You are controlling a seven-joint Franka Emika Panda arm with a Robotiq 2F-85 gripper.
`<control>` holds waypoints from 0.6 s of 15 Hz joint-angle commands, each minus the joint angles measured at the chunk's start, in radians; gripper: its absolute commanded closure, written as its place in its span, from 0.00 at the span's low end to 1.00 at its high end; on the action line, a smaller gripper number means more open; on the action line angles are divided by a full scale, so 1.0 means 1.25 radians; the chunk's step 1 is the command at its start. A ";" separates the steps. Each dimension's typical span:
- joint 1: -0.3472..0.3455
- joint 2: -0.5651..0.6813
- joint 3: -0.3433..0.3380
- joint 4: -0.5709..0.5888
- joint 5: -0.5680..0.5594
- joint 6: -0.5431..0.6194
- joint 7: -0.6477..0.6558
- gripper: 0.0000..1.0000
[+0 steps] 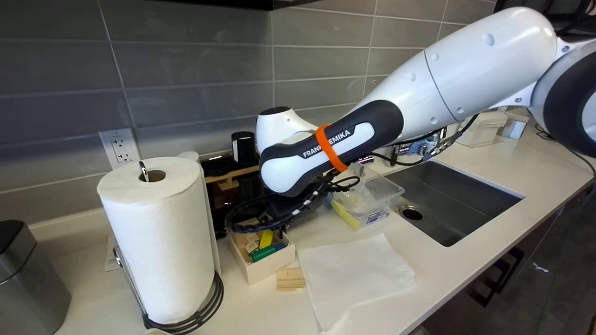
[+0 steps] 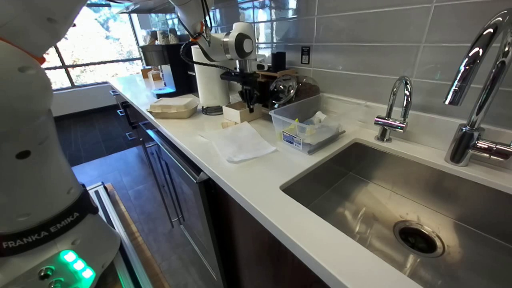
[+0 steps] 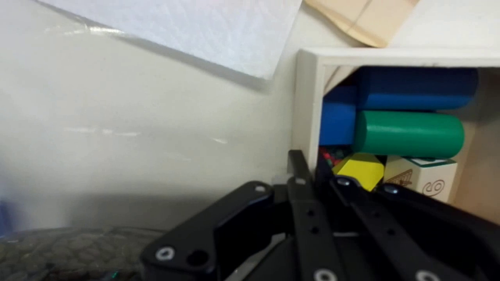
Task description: Remove the wooden box from on top of the take away pack and put it on the counter on the right
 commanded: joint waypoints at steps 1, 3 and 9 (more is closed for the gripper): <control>0.005 0.033 0.011 0.054 0.000 -0.043 0.004 0.98; 0.005 0.037 0.011 0.060 -0.001 -0.053 0.002 0.98; 0.005 0.052 0.008 0.078 -0.004 -0.051 0.002 0.98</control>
